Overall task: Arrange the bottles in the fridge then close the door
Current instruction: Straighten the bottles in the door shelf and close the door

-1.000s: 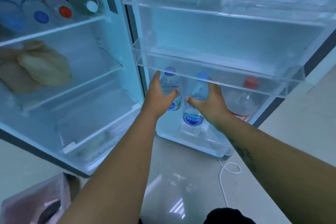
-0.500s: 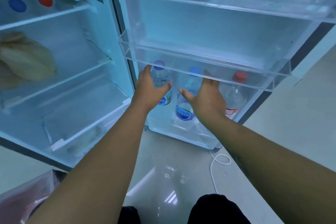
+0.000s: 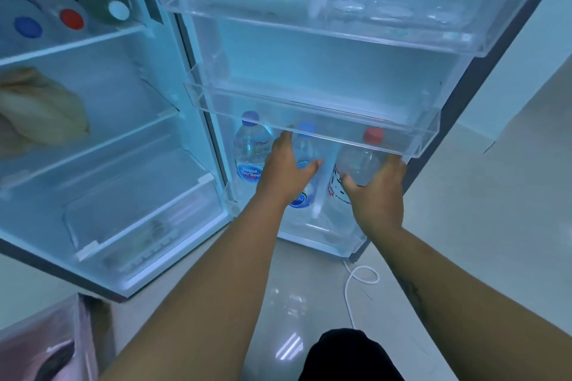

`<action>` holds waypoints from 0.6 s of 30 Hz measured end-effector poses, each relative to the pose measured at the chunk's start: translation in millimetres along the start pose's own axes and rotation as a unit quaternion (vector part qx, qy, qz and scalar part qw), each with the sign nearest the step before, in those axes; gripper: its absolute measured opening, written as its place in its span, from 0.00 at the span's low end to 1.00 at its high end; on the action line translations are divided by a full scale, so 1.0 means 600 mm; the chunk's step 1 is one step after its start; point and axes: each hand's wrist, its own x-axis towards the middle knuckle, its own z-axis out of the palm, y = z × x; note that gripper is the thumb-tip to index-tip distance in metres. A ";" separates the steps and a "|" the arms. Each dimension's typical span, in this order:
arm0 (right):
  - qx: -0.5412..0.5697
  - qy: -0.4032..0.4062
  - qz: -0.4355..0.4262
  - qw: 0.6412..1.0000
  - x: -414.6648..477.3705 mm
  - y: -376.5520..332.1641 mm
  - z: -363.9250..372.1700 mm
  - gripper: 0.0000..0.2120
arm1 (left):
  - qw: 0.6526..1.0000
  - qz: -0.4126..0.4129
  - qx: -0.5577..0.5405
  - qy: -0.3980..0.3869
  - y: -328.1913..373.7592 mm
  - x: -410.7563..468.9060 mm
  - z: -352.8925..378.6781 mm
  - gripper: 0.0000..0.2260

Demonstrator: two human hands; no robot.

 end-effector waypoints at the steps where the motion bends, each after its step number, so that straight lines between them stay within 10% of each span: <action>1: -0.011 0.004 -0.004 1.000 -0.001 0.002 0.001 0.33 | 1.000 0.006 0.012 0.014 0.003 0.000 0.002 0.30; 12: -0.055 -0.035 -0.029 0.997 -0.006 0.017 -0.066 0.27 | 0.993 -0.041 0.092 0.066 0.081 -0.051 -0.040 0.28; 18: -0.164 0.005 -0.239 0.957 -0.007 0.034 -0.180 0.15 | 0.983 0.024 0.090 0.161 0.134 -0.119 -0.052 0.31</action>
